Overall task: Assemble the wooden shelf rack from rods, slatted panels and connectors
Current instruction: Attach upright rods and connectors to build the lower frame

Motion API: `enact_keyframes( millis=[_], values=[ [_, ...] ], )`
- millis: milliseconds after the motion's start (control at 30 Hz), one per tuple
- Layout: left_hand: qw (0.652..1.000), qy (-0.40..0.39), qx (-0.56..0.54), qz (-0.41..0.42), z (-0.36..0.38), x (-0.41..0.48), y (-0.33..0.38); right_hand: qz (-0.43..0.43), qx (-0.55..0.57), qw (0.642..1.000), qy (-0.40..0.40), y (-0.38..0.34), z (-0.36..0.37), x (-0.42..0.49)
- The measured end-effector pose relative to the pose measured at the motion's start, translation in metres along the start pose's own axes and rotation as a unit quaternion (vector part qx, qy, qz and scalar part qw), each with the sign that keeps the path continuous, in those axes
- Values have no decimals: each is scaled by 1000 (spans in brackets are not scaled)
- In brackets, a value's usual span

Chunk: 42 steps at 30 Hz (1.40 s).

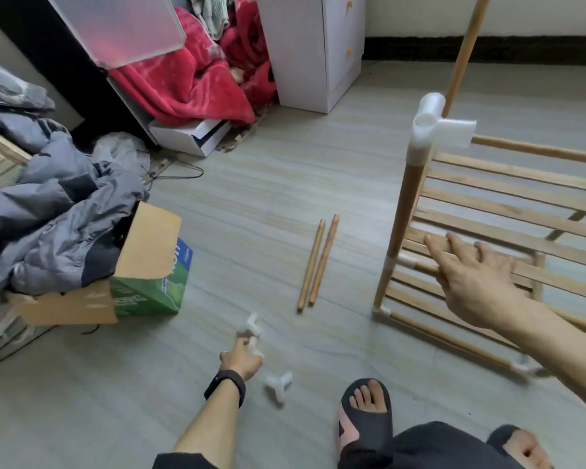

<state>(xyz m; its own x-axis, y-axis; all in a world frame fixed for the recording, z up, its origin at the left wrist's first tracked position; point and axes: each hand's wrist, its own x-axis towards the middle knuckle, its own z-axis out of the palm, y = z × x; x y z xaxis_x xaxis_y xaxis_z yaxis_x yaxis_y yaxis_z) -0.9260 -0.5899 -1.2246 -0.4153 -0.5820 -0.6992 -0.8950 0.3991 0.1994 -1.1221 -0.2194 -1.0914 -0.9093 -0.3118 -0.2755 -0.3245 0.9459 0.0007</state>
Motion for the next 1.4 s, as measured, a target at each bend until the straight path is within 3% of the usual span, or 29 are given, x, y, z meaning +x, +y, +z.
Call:
enact_keyframes(
  millis=[233,400,567,767,967,1067,1167,1300,1400],
  values=[
    [999,11,16,37,33,11,-3,-5,15,1000,20,3,7,2],
    [988,125,65,63,36,18,1,-6,5,1000,23,2,8,1],
    [995,22,61,70,41,33,3,-5,6,1000,17,0,4,-1],
    [985,-35,-7,171,40,18,35,-2,8,1000,-3,-4,-7,-6],
    [922,-125,-119,347,-10,-50,128,-5,45,996,-75,-2,-21,-9],
    [876,-173,-118,435,-33,-103,165,-14,165,984,-70,4,-43,-19],
    [826,-163,-82,533,-54,-158,199,-23,346,937,-38,14,-75,-45],
    [754,-158,-98,630,-78,-233,247,-58,587,805,-53,33,-121,-87],
    [705,-167,-136,676,-87,-285,283,-45,676,735,34,50,-154,-112]
  ],
)
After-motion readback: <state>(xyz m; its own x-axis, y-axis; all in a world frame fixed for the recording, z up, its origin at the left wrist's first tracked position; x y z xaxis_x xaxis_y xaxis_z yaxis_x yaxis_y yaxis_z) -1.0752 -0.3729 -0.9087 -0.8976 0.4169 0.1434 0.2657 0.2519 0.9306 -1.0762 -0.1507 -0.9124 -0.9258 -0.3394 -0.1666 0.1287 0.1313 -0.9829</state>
